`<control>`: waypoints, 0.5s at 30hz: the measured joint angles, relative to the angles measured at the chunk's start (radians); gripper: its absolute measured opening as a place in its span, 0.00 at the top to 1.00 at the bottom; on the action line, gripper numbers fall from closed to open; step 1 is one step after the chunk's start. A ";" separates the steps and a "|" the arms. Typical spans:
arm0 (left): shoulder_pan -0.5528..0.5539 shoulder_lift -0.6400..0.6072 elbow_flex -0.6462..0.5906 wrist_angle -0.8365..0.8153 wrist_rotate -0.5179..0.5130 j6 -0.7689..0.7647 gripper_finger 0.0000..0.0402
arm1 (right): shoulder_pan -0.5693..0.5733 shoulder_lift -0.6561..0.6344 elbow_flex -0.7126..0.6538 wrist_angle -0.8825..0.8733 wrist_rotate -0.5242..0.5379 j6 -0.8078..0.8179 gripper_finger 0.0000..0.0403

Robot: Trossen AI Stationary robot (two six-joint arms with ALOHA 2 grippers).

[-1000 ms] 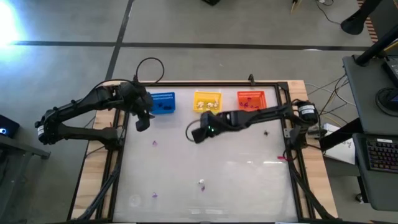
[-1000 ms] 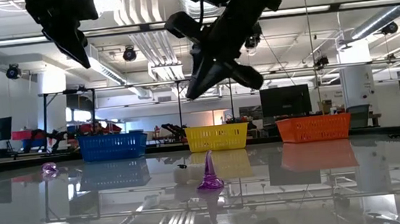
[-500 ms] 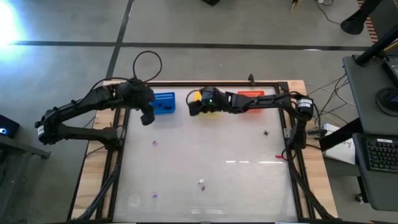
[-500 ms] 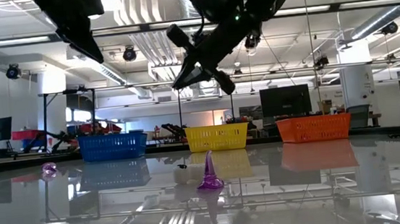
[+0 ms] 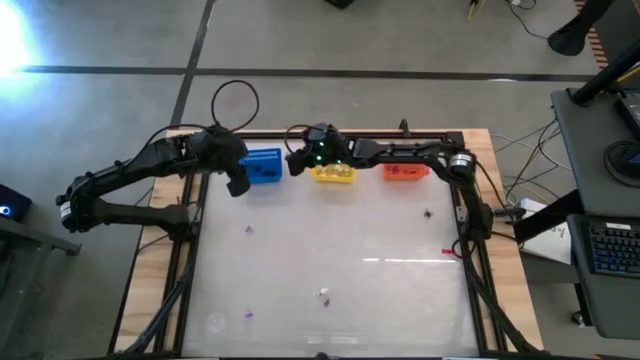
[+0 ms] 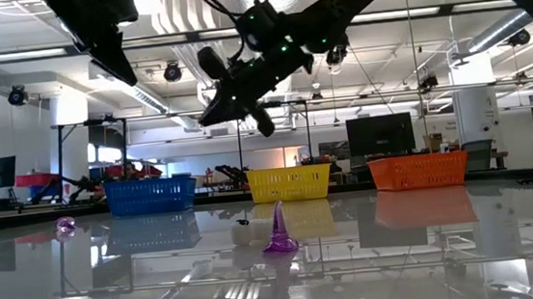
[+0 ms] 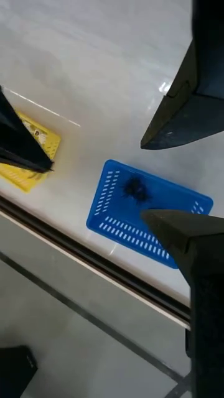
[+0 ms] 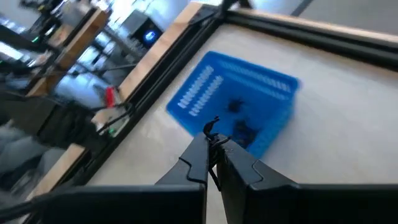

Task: Sort Halloween decoration
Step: Put the black spider toy into the blue bin

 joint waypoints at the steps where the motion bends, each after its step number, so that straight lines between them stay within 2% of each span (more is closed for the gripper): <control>1: 0.000 0.000 0.000 -0.001 0.000 -0.007 0.63 | -0.006 0.017 0.023 -0.009 -0.032 -0.013 0.98; 10: 0.000 0.000 0.000 -0.016 -0.001 -0.054 0.63 | -0.034 0.174 0.252 -0.108 -0.223 -0.104 0.98; 15: 0.000 0.000 0.000 -0.020 -0.001 -0.077 0.63 | -0.034 0.255 0.395 -0.229 -0.238 -0.203 0.98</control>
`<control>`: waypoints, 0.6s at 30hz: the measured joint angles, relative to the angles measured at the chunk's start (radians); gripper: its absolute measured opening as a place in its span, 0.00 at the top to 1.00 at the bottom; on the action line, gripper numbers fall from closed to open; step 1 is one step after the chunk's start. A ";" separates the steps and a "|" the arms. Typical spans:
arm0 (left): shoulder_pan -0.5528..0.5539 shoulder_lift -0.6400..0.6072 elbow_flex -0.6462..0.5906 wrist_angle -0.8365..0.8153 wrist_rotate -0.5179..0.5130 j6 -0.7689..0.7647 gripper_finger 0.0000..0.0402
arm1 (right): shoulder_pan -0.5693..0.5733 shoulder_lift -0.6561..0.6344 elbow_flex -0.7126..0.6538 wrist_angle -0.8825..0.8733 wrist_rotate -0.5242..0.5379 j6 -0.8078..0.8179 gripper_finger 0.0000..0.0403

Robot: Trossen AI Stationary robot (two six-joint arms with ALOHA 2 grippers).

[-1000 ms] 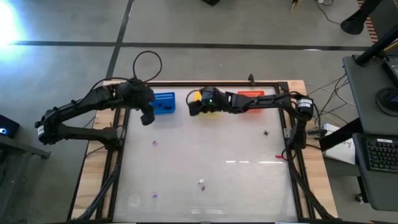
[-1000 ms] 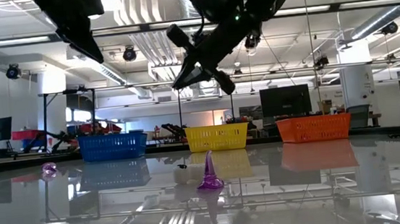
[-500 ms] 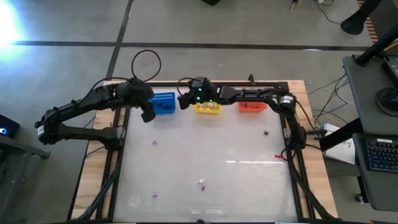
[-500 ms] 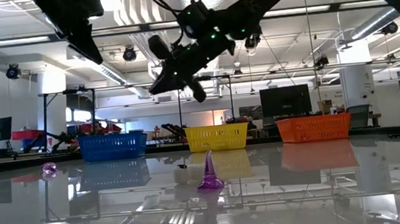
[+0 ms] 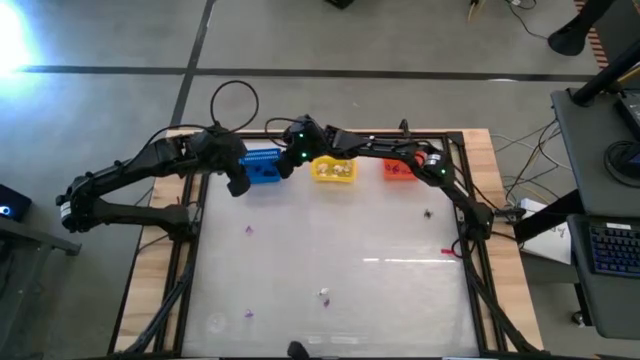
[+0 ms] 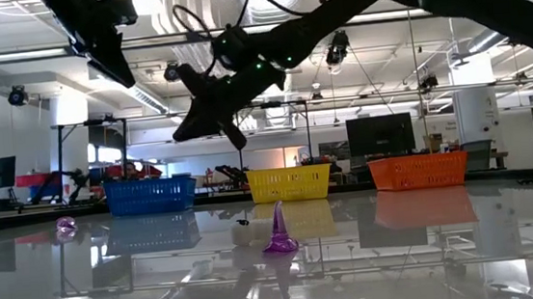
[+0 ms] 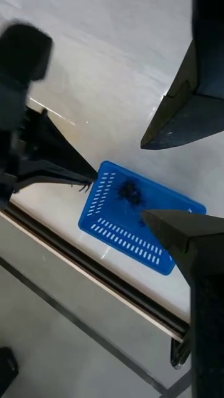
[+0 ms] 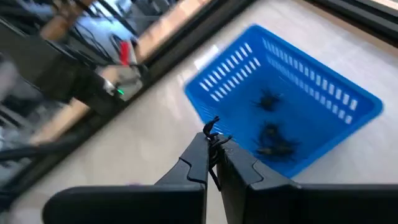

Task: Sort Halloween decoration
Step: Put the black spider toy into the blue bin

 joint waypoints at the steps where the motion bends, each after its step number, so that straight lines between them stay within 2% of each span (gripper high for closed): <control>1: 0.000 0.000 0.000 -0.004 0.000 -0.006 0.63 | -0.001 0.015 0.022 -0.027 0.001 -0.020 0.98; 5: 0.000 0.000 0.000 -0.007 0.000 -0.015 0.63 | -0.005 0.065 0.091 -0.090 0.001 -0.067 0.98; 11: 0.000 0.000 0.000 -0.010 0.000 -0.017 0.63 | -0.012 0.116 0.146 -0.087 -0.033 -0.074 0.95; 18: 0.000 0.000 0.000 -0.010 0.001 -0.016 0.63 | -0.017 0.129 0.158 -0.093 -0.037 -0.099 0.87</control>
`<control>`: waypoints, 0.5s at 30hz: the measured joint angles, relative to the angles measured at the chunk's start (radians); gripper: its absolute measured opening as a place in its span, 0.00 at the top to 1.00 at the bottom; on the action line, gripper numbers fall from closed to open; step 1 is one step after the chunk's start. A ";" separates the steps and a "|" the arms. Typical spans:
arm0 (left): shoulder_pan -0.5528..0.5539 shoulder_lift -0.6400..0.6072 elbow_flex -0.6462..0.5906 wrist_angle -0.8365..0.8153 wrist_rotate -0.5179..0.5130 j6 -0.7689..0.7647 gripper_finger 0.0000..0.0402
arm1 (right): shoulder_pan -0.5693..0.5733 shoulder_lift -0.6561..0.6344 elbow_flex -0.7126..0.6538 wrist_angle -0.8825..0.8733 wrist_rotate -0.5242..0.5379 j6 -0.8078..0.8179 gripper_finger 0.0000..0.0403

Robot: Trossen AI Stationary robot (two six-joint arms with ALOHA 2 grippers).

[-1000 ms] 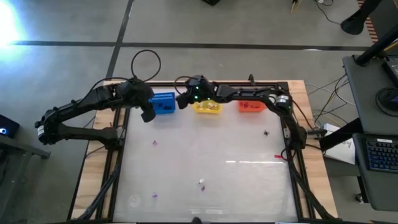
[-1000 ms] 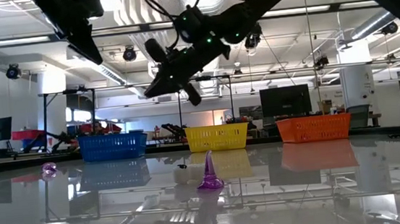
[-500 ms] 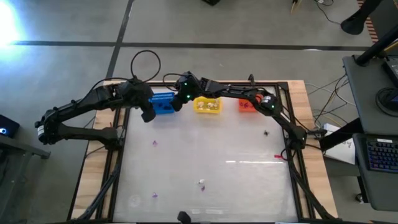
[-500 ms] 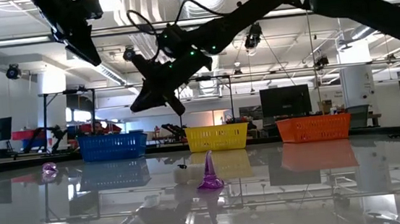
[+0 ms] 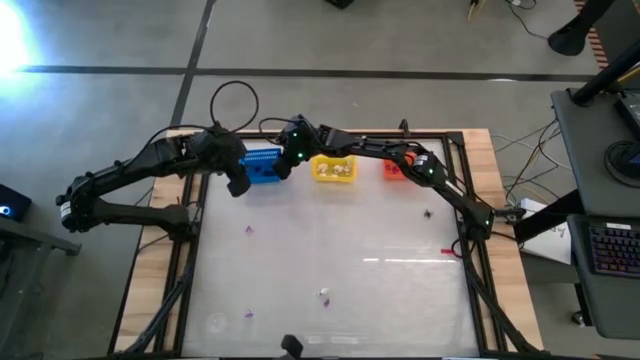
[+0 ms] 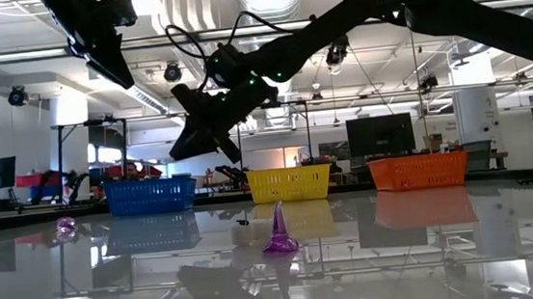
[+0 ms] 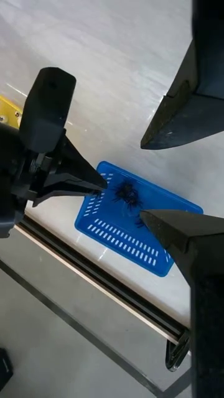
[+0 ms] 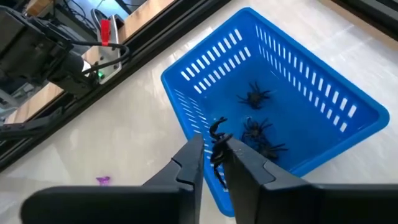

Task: Sort Halloween decoration
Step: Put the black spider toy into the blue bin

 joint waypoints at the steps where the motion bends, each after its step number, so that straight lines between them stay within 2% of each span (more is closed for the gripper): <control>1: 0.000 0.000 0.000 0.000 0.000 0.000 0.63 | -0.001 0.000 0.000 0.000 0.000 -0.003 0.86; 8: 0.000 0.000 0.000 0.000 0.000 0.000 0.63 | -0.005 0.000 0.002 0.013 0.010 -0.006 0.73; 15: 0.000 0.000 0.000 -0.034 0.002 -0.022 0.63 | -0.009 0.000 0.019 0.009 0.009 -0.007 0.67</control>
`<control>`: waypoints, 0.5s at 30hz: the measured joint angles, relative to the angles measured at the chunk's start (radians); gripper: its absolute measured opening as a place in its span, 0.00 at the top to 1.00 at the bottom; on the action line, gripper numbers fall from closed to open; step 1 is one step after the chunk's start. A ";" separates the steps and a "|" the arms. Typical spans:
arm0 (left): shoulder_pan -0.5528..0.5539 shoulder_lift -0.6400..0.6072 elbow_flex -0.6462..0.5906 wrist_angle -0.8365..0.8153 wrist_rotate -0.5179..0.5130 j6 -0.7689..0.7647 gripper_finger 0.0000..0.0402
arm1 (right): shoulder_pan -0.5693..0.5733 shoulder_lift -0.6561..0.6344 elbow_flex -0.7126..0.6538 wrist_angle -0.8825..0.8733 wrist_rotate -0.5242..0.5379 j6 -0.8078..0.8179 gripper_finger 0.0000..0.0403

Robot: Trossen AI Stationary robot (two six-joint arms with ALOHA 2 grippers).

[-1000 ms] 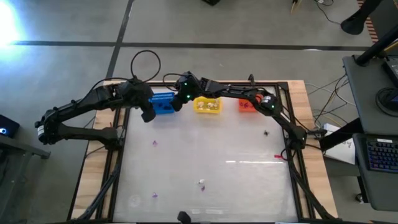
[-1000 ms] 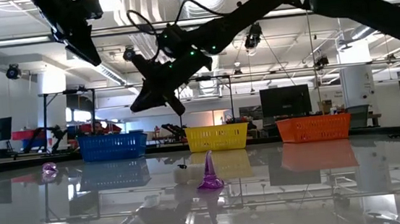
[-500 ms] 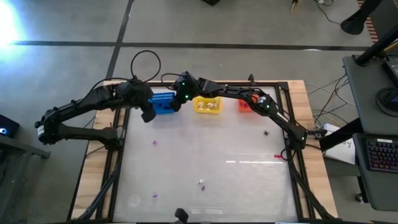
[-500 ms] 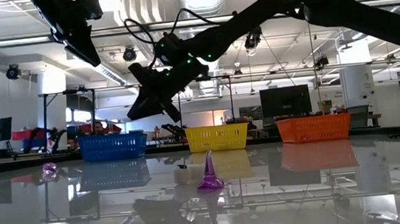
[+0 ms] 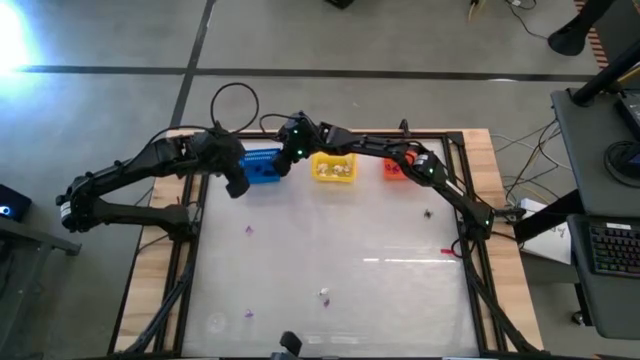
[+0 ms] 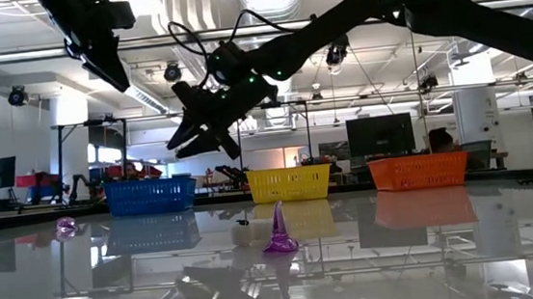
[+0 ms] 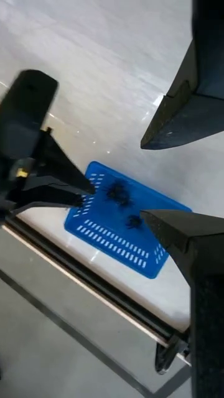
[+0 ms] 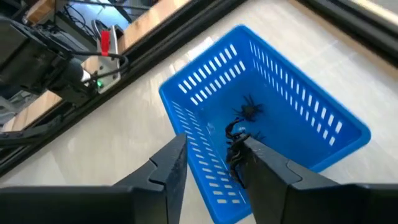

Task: Sort Halloween decoration
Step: Put the black spider toy into the blue bin

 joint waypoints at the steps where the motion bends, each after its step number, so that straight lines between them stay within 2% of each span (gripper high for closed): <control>1: 0.000 0.000 0.000 -0.008 0.000 -0.005 0.63 | 0.000 0.000 0.003 0.006 0.000 -0.004 0.67; 6: 0.000 0.000 0.000 -0.030 0.000 -0.006 0.63 | 0.000 -0.001 0.015 -0.001 -0.016 -0.017 0.67; 10: 0.000 0.000 0.000 -0.029 0.000 -0.006 0.63 | 0.000 -0.001 0.015 0.000 0.029 -0.021 0.69; 12: 0.000 0.000 0.000 -0.029 0.001 -0.003 0.63 | -0.001 -0.001 0.014 0.009 -0.038 -0.073 0.70; 13: 0.000 0.000 0.000 -0.029 0.001 0.000 0.63 | -0.001 -0.001 0.015 0.010 -0.039 -0.101 0.71; 15: 0.000 0.000 0.000 -0.029 0.001 0.004 0.63 | 0.006 -0.002 0.015 0.014 0.044 -0.107 0.72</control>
